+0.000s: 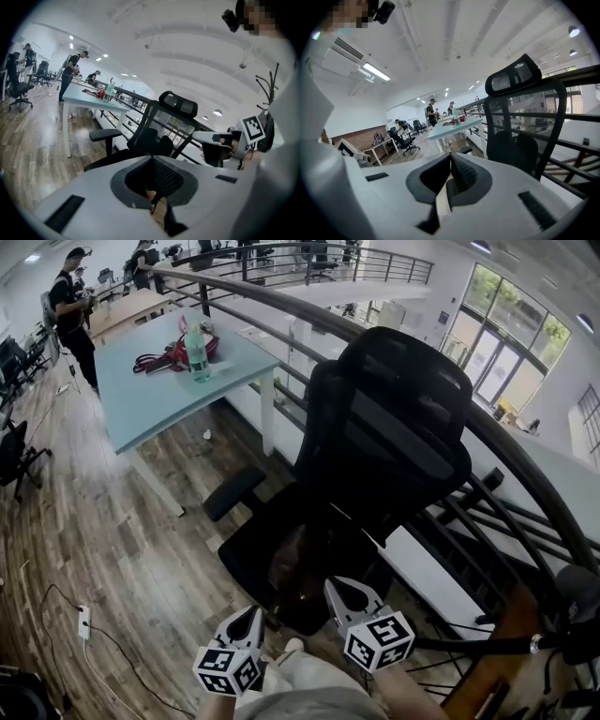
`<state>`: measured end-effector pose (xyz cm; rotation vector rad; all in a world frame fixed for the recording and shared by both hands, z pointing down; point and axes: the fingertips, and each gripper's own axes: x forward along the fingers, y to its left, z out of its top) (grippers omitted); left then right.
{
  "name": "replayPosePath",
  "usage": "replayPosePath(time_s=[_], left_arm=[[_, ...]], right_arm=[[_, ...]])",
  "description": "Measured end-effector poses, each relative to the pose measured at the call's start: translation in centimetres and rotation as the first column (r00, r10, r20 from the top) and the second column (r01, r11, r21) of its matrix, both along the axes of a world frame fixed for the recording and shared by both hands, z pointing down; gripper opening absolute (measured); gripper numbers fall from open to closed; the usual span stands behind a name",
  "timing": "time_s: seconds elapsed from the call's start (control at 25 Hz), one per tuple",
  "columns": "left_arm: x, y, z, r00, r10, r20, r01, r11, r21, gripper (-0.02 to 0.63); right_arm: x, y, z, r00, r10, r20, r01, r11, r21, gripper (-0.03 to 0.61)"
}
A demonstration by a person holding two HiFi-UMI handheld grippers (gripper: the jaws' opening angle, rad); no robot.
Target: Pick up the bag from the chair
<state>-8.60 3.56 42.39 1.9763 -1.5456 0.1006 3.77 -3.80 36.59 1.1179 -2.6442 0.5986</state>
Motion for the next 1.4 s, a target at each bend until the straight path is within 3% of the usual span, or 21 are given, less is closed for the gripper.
replayPosePath(time_s=[0.4,0.64,0.72,0.8,0.88,0.96,1.28,1.4], left_arm=[[1.2,-1.8,8.0,0.999,0.046,-0.004,-0.046,0.991,-0.128,0.005],[2.2,-2.7,13.4,0.991,0.137,-0.004,-0.134,0.969,-0.209,0.008],[3.1,-3.0,15.1,0.982,0.189,-0.026,-0.19,0.956,-0.223,0.063],[3.9,-3.6,16.8,0.972,0.228,-0.056,-0.234,0.945,-0.227,0.182],[4.0,-4.2,19.1,0.97,0.235,-0.059,-0.242,0.939,-0.243,0.23],[3.9,-4.8,21.4,0.969,0.24,-0.057,-0.247,0.929,-0.275,0.252],[4.5,-7.1,28.0,0.953,0.296,-0.055,-0.296,0.886,-0.357,0.304],[4.9,-7.8,30.4,0.94,0.337,-0.063,-0.333,0.856,-0.395,0.31]], right_arm=[[0.9,-3.2,6.8,0.997,0.065,-0.03,-0.067,0.995,-0.08,0.002],[1.0,-5.0,11.6,0.993,0.108,-0.042,-0.113,0.982,-0.155,0.003],[1.0,-5.7,13.3,0.991,0.122,-0.048,-0.128,0.977,-0.17,0.003],[0.9,-6.7,15.0,0.989,0.138,-0.055,-0.146,0.973,-0.179,0.003],[0.6,-7.8,16.9,0.987,0.152,-0.058,-0.161,0.966,-0.203,0.026],[0.1,-9.0,19.1,0.984,0.167,-0.061,-0.176,0.955,-0.24,0.111],[0.1,-12.4,28.0,0.962,0.228,-0.151,-0.266,0.905,-0.331,0.178],[-0.3,-13.3,30.8,0.959,0.223,-0.174,-0.273,0.891,-0.362,0.212]])
